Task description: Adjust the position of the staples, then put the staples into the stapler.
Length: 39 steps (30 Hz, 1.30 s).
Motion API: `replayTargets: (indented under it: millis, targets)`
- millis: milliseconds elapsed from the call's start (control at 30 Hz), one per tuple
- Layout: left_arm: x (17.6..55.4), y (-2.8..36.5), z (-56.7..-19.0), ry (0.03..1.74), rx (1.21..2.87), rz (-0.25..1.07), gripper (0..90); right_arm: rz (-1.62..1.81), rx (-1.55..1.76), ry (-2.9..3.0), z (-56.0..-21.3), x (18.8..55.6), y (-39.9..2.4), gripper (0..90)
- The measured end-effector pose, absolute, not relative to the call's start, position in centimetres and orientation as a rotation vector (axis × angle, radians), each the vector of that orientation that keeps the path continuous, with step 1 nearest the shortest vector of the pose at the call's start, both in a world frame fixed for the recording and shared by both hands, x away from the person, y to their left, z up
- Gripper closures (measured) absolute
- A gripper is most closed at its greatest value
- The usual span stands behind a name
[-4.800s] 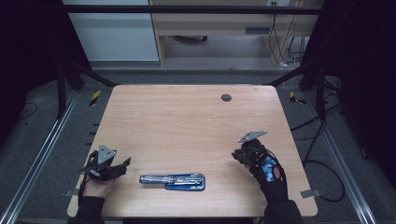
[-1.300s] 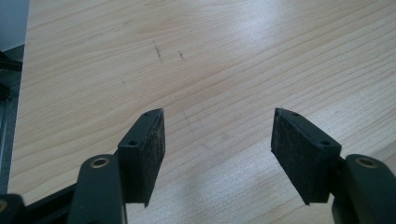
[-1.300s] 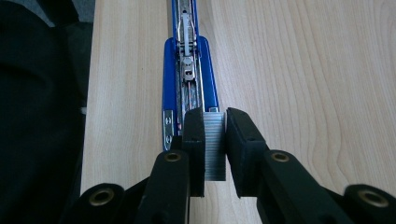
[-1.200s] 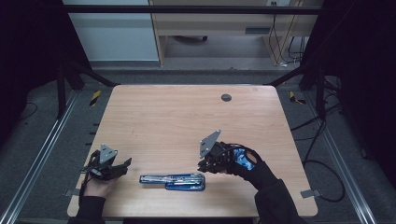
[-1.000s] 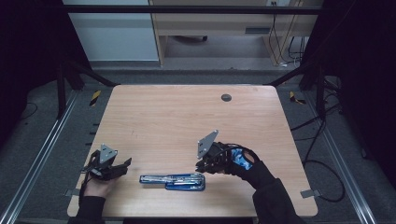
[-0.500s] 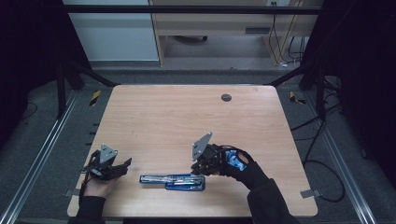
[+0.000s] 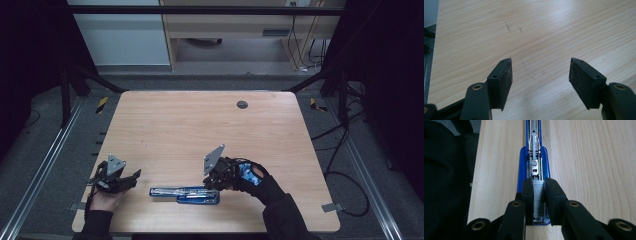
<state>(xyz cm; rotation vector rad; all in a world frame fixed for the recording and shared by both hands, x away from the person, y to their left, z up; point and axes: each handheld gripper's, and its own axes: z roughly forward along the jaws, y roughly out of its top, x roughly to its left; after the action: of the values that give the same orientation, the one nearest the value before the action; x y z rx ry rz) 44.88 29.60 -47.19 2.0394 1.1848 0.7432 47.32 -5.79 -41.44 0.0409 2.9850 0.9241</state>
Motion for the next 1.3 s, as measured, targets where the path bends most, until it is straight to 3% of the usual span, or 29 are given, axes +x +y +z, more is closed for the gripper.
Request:
replayTargets:
  millis: [1300]
  targets:
    - [45.0,29.7,-47.3,1.187,2.042,0.737,35.0,0.888,0.052,3.01,-43.3,47.6,-5.9,78.1]
